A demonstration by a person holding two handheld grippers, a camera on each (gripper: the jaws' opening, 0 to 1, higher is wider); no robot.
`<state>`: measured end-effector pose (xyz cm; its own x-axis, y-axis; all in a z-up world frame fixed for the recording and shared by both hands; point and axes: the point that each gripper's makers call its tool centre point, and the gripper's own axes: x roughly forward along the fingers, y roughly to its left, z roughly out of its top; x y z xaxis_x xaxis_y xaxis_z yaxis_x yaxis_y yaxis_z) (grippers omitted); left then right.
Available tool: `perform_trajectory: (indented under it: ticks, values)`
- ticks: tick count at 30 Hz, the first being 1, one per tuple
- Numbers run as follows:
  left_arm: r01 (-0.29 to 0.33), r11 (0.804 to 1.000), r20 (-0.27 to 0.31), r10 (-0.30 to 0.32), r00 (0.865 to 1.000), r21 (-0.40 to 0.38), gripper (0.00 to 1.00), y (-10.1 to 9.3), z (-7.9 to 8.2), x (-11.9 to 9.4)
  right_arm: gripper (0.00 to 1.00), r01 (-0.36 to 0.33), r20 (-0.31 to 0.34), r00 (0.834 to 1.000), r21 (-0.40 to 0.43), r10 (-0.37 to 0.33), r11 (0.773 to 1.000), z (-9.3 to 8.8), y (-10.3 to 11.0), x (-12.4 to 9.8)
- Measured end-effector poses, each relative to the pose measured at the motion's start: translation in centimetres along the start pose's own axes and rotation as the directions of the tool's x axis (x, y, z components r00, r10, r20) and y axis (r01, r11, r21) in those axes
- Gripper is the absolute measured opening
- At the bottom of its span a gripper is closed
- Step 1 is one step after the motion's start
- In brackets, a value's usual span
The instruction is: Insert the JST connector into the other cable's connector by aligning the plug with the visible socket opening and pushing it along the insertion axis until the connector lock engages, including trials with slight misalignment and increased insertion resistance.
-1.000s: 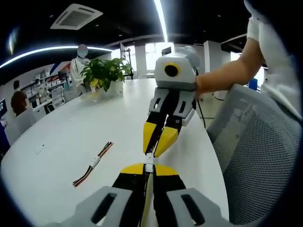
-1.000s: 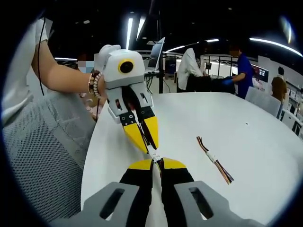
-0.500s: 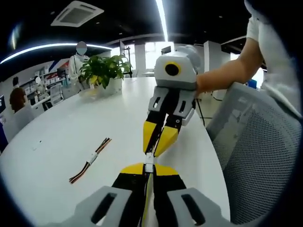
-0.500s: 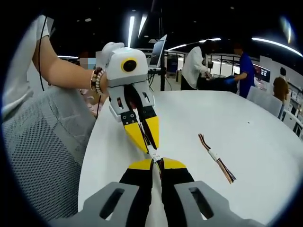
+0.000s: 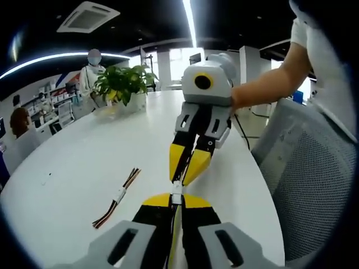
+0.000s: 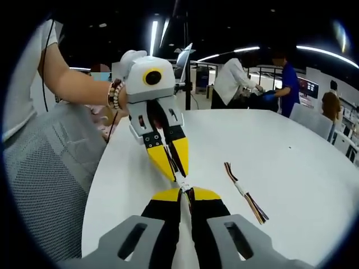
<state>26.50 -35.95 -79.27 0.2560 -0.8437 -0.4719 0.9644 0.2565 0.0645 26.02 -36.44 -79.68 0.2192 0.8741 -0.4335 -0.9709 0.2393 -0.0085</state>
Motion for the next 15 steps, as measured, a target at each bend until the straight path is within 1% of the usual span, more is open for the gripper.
perform_trajectory:
  ticks: [4,8,11,15]
  values:
    - [0.011,1.0,-0.012,-0.011,1.0,-0.001,0.0,0.8,-0.5,1.0,0.03,0.011,-0.008,1.0,0.018,-0.011,1.0,-0.9,-1.1,0.3]
    - [0.023,1.0,-0.027,-0.024,0.999,-0.014,0.0,1.6,-1.3,2.1,0.03,0.017,-0.024,1.0,0.038,-0.016,0.999,-2.0,-2.1,0.7]
    - [0.025,0.999,-0.042,-0.026,0.999,-0.04,0.0,2.2,-2.2,3.0,0.03,0.019,-0.037,0.999,0.057,-0.017,0.998,-2.9,-2.8,1.2]
    - [0.033,0.998,-0.056,-0.036,0.998,-0.052,0.0,2.7,-3.1,3.7,0.03,0.015,-0.046,0.999,0.084,-0.011,0.996,-4.0,-3.5,1.8]
